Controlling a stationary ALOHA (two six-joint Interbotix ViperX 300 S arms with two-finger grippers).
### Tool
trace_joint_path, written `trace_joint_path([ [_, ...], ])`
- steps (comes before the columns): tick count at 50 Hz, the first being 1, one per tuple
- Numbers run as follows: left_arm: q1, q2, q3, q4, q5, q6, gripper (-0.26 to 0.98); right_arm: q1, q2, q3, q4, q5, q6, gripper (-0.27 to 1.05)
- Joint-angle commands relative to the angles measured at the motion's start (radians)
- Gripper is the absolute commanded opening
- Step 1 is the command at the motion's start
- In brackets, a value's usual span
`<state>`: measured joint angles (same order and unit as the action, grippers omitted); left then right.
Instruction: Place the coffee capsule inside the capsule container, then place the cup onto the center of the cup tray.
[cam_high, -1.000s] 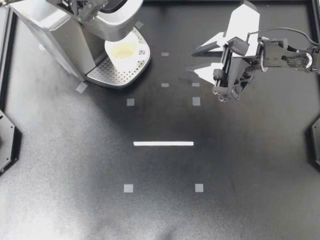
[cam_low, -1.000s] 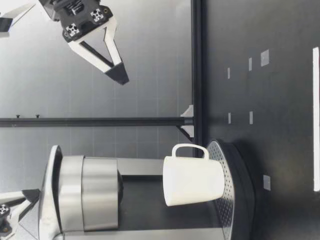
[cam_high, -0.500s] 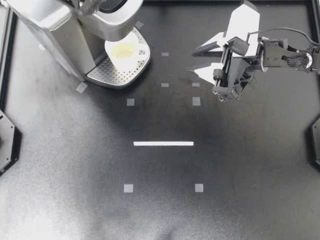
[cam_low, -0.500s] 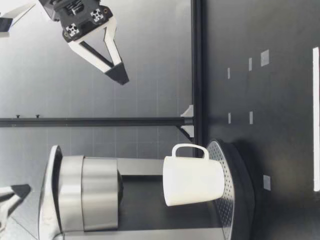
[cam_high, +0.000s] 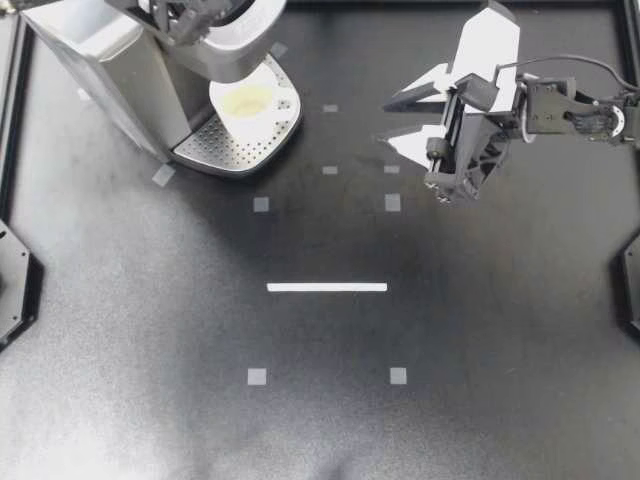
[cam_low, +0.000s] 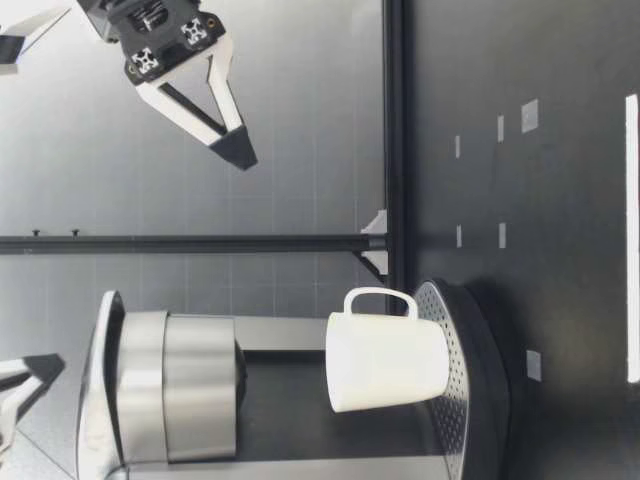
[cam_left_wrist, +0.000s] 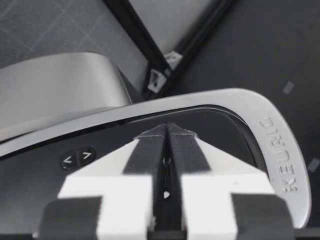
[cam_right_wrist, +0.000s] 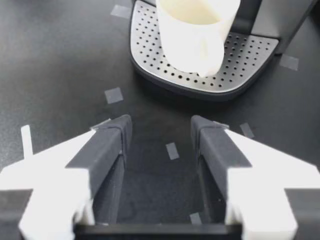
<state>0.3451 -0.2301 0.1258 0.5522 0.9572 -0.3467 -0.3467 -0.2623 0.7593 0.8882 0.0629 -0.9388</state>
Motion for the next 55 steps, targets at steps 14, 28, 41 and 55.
trace_joint_path([
  [14, 0.002, 0.009, -0.012, 0.003, -0.005, 0.000, 0.06, 0.003, -0.009, -0.012, -0.002, -0.008, 0.000, 0.51],
  [28, 0.002, 0.009, 0.006, 0.002, -0.003, -0.003, 0.06, 0.003, -0.006, -0.012, -0.002, -0.008, 0.000, 0.51],
  [41, 0.002, 0.009, 0.020, -0.005, -0.003, -0.006, 0.06, 0.003, -0.006, -0.012, -0.002, -0.009, 0.000, 0.51],
  [55, 0.002, 0.029, 0.034, -0.023, 0.038, -0.006, 0.06, 0.003, -0.006, -0.012, -0.002, -0.008, 0.000, 0.51],
])
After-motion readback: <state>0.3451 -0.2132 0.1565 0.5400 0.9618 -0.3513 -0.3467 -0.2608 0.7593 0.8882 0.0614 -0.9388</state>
